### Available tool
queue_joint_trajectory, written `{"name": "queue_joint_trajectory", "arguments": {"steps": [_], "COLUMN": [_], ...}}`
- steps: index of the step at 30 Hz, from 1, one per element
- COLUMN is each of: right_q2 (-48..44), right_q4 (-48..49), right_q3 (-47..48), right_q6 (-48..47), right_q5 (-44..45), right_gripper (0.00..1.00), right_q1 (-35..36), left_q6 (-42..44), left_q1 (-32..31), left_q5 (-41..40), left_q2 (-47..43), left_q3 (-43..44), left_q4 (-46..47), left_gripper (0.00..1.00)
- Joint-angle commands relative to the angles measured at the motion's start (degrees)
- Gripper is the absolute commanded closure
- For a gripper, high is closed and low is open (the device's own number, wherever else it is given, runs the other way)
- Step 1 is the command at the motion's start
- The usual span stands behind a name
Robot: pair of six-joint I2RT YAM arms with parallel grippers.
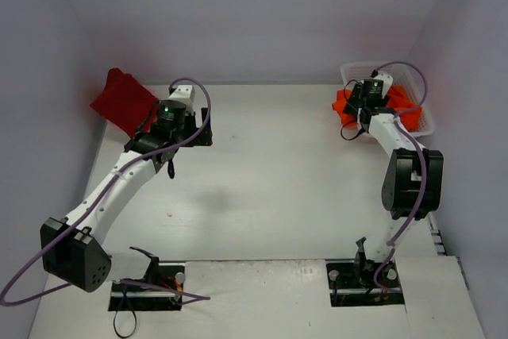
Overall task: Fold and stack the t-shirts
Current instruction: Grab crumpled tshirt from bin with the right arm
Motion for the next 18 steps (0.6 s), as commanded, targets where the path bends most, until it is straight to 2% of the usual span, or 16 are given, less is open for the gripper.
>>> {"name": "queue_joint_trajectory", "arguments": {"steps": [1,3,4,6,8,9,11,18], "right_q2": [-0.63,-0.72,-0.72,-0.81,-1.07,-1.16,-1.77,-5.20], "right_q4": [4.03,4.03,4.12,4.12,4.12,4.12,4.12,3.77], "right_q3": [2.82,2.74,2.73,2.56,2.47,2.56,2.73,4.31], "right_q6": [-0.32,-0.49,-0.58,-0.67,-0.85,-0.85,-0.93,-2.34], "right_q5": [-0.25,-0.34,-0.34,-0.34,-0.51,-0.69,-0.86,-0.95], "right_gripper": [0.43,0.52,0.61,0.70,0.85,0.86,0.98,1.00], "right_q1": [-0.24,-0.16,-0.15,-0.15,-0.15,-0.15,-0.24,-0.24], "left_q6": [-0.47,-0.55,-0.56,-0.56,-0.56,-0.56,-0.56,-0.82], "left_q1": [0.38,0.38,0.46,0.47,0.47,0.47,0.38,0.38], "left_q5": [-0.38,-0.38,-0.38,-0.29,-0.29,-0.20,-0.20,0.06], "left_q2": [-0.34,-0.34,-0.43,-0.43,-0.52,-0.52,-0.61,-0.87], "left_q3": [0.63,0.37,0.28,0.19,0.28,0.28,0.28,-0.07], "left_q4": [2.22,2.22,2.22,2.22,2.22,2.13,2.13,1.78], "left_gripper": [0.09,0.09,0.09,0.09,0.09,0.09,0.09,0.09]}}
